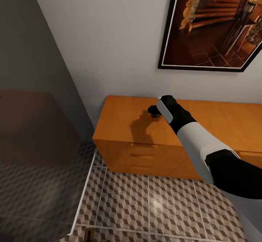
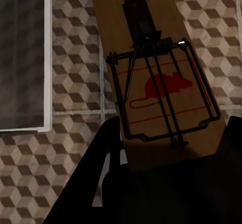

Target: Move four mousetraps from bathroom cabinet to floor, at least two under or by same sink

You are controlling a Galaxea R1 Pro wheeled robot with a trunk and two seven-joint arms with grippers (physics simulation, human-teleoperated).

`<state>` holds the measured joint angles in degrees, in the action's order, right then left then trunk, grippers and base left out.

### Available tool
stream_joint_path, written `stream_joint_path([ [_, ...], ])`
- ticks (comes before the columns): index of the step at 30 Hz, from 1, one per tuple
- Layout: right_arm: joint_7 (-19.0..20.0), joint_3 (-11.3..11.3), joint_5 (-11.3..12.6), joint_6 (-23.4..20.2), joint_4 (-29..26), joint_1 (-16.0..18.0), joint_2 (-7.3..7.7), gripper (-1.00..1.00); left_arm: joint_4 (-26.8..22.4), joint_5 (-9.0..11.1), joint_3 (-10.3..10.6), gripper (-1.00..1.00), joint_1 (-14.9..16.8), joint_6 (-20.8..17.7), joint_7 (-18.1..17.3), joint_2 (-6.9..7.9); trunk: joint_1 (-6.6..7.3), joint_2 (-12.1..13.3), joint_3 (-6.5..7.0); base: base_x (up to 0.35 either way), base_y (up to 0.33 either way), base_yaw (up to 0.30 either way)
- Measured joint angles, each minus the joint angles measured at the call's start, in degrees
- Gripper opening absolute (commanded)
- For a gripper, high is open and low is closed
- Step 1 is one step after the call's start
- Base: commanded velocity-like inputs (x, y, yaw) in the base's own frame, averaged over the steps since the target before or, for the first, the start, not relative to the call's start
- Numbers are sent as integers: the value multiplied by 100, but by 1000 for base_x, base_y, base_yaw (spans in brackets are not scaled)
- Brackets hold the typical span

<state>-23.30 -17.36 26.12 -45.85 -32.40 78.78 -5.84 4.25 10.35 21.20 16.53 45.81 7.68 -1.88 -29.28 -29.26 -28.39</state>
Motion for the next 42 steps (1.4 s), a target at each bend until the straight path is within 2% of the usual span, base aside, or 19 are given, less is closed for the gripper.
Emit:
stream_joint_path([
  [42, 1, 0, 0, 0, 0, 0, 0, 100, 0, -1, 0, -100, 0, -6, 1, 0, 0, 0, -68, 21, 0, 0],
])
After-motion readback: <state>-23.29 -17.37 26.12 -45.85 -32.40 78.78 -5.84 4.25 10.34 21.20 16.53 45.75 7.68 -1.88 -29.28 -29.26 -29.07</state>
